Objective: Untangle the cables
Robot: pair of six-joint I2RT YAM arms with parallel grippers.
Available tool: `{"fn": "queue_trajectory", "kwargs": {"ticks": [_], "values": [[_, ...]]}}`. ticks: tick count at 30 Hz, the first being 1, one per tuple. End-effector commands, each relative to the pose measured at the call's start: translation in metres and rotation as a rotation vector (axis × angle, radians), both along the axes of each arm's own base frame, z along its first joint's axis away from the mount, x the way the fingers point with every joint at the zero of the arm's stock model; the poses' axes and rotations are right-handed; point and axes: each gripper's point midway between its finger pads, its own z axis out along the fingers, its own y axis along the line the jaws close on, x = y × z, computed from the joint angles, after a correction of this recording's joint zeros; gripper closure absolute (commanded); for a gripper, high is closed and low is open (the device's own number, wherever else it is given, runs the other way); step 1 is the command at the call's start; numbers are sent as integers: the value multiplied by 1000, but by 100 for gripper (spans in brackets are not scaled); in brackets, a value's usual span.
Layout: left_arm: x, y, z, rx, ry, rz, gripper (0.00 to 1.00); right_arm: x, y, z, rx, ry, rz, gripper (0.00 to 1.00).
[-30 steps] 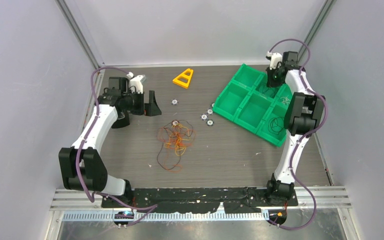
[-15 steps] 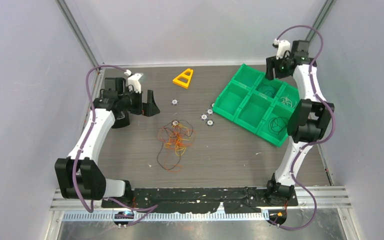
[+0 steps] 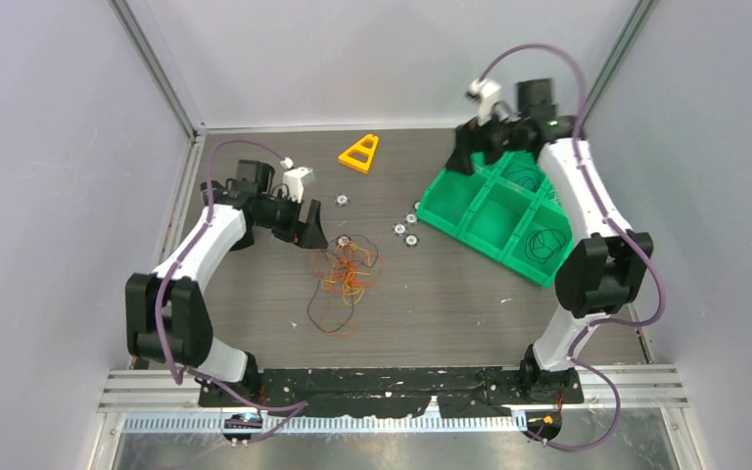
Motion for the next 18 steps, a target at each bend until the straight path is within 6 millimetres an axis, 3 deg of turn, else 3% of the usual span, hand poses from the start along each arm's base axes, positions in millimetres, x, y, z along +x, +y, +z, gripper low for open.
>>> {"fn": "queue_trajectory", "kwargs": {"ticks": [1, 4, 11, 15, 18], "values": [[-6, -1, -27, 27, 95, -41, 23, -56, 84, -46, 85, 185, 212, 1], [-8, 5, -40, 68, 145, -32, 36, -66, 132, -69, 74, 195, 285, 1], [-16, 15, -61, 111, 178, 3, 47, -83, 218, -131, 48, 281, 366, 2], [-19, 10, -59, 75, 196, -7, 57, -89, 243, -156, 21, 297, 380, 3], [-18, 8, -45, 52, 137, -6, 60, -90, 252, -168, 14, 307, 366, 3]]}}
